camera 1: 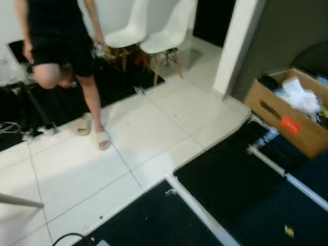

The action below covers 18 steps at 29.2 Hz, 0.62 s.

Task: Picking trash to rubbish bin

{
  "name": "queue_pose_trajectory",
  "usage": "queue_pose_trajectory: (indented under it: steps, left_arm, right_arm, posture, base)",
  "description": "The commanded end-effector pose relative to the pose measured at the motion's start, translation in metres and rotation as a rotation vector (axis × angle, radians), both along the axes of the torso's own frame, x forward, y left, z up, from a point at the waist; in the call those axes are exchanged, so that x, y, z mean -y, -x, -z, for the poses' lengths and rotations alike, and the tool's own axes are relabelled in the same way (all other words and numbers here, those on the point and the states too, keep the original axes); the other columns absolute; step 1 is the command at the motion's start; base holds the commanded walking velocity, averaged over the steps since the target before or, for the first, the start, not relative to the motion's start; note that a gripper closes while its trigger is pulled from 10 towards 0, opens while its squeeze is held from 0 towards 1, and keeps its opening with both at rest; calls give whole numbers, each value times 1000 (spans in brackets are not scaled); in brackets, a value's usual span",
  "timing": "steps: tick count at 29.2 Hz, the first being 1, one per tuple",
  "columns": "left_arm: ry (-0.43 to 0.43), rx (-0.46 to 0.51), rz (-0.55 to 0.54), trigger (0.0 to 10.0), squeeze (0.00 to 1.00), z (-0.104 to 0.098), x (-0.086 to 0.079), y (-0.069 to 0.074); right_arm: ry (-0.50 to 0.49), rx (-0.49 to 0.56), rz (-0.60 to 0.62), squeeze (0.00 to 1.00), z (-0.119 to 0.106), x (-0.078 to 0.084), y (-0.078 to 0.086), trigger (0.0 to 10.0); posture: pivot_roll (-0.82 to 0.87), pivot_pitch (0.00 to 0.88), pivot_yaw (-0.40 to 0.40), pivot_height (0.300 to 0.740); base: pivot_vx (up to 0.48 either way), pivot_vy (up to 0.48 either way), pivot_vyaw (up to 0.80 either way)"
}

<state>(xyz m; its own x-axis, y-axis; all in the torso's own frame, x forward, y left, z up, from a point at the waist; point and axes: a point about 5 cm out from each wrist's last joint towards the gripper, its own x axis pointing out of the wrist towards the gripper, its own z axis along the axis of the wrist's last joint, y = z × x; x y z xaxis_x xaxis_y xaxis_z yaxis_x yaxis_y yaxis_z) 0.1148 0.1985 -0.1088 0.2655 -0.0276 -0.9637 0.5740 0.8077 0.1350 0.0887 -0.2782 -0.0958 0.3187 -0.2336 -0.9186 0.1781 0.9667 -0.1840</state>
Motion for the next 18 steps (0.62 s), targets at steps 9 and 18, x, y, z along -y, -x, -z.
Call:
queue_pose_trajectory:
  steps: [9, 18]
  left_arm:
    - [-8, -14, 14, 10000, 0, 1, -3, 4]
    - [-17, -15, 14, 10000, 0, 0, -8, 4]
  right_arm:
    - [-31, 11, -17, 0, 6, -41, -27, 10000]
    - [-34, 132, 49, 0, -2, -66, -67, 10000]
  posture:
    - [-17, 66, 105, 740]
    - [-18, 65, 106, 740]
  base:
    - [0, 0, -788]
    - [0, 0, -788]
